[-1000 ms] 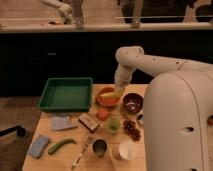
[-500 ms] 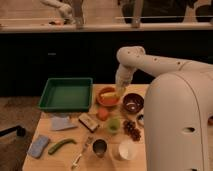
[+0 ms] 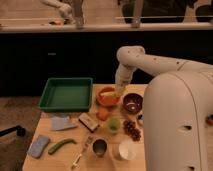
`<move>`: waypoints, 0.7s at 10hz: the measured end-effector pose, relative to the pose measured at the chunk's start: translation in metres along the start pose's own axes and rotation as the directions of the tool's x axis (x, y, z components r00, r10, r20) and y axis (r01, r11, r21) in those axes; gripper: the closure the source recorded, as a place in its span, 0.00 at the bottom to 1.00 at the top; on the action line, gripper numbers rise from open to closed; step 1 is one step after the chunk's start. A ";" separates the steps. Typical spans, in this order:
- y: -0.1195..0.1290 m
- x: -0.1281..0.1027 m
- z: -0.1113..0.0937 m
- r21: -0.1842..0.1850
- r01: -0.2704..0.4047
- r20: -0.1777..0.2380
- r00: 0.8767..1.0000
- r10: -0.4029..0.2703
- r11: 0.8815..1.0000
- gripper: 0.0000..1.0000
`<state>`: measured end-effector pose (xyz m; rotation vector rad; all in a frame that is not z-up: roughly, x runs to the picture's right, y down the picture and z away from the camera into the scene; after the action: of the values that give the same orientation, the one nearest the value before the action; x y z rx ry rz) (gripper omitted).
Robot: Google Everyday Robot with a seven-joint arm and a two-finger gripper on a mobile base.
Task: Place banana in purple bowl
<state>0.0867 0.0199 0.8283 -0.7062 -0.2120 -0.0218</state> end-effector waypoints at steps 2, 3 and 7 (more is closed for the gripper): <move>-0.004 0.029 0.000 -0.010 -0.061 0.009 0.998 0.061 0.998 1.00; -0.005 0.035 0.002 -0.015 -0.078 0.013 0.997 0.078 0.997 1.00; -0.009 0.071 0.022 -0.066 -0.163 0.013 0.986 0.164 0.984 1.00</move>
<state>0.1516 0.0313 0.8647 -0.7867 -0.1706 0.1354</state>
